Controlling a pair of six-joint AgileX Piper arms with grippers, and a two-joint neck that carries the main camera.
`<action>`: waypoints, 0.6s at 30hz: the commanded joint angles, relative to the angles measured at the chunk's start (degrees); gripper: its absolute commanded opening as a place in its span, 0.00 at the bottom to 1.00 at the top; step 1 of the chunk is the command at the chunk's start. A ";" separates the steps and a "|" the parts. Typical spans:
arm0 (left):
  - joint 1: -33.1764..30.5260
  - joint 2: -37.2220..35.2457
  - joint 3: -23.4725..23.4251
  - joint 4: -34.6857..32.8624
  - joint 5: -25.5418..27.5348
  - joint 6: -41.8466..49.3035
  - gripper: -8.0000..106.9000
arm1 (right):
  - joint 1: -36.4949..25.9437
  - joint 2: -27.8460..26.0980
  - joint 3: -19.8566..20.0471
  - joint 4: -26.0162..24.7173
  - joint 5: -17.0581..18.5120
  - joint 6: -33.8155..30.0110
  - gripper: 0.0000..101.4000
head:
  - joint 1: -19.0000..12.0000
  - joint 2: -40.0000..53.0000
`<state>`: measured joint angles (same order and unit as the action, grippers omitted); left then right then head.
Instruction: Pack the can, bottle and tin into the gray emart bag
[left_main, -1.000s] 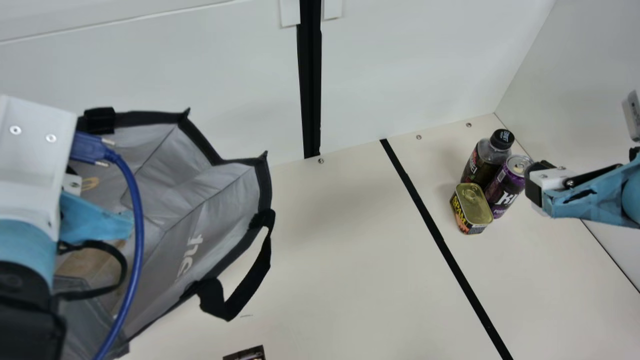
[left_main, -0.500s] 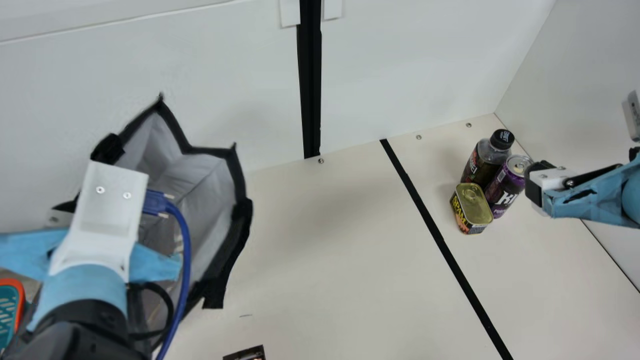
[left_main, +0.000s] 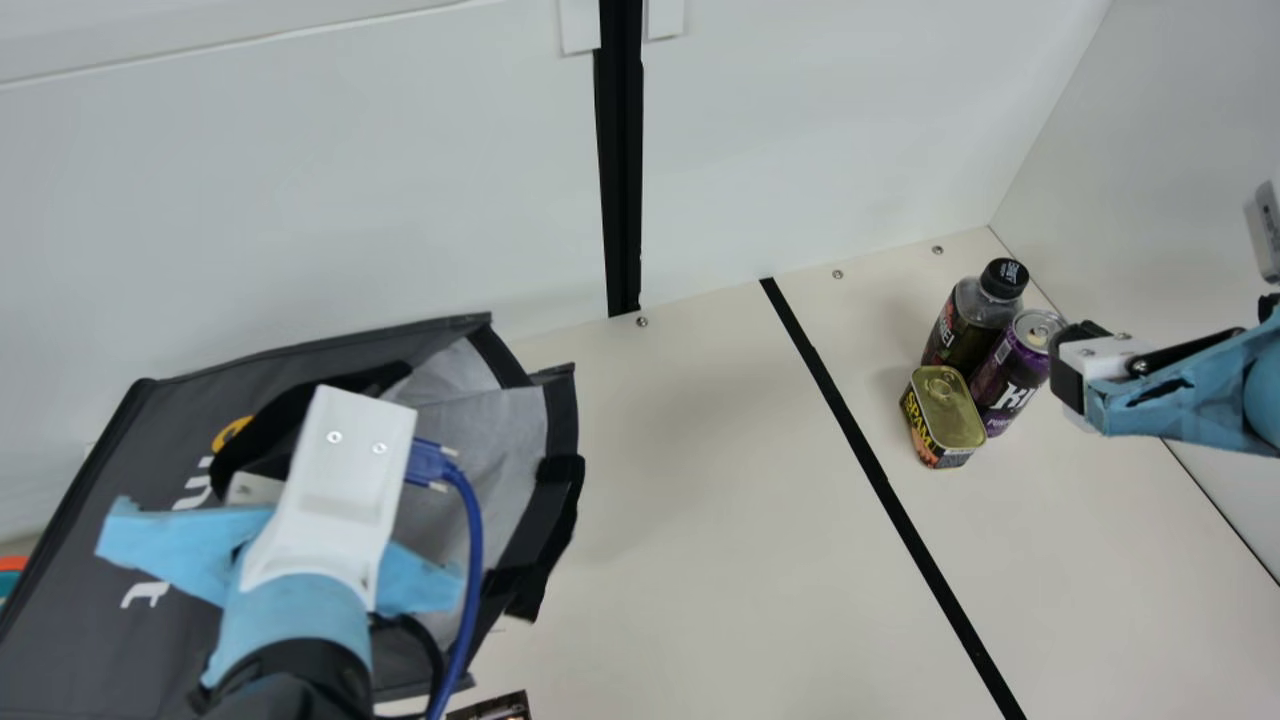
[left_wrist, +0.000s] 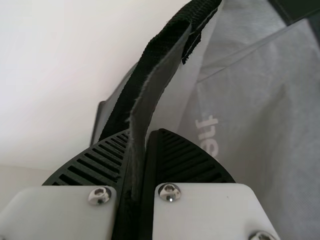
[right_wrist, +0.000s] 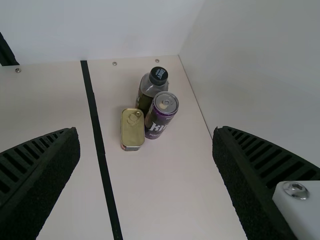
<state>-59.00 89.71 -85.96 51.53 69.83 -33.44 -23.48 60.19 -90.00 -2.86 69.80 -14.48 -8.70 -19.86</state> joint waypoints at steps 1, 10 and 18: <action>-0.75 0.21 -0.08 -0.80 0.07 -0.29 0.16 | 0.00 0.00 0.00 0.00 0.00 0.00 0.90 | -1.30 -0.14; -3.07 1.15 -2.35 -7.93 0.07 -0.97 0.16 | 0.00 0.00 0.00 0.00 0.00 0.00 0.90 | -1.30 -0.14; -1.32 0.71 -2.08 -16.28 -4.16 -1.23 0.16 | 0.00 0.00 0.00 0.00 0.00 0.00 0.90 | -1.30 -0.14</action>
<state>-60.64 90.64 -88.32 37.18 67.03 -34.73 -23.48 60.19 -90.00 -2.86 69.80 -14.48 -8.70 -19.95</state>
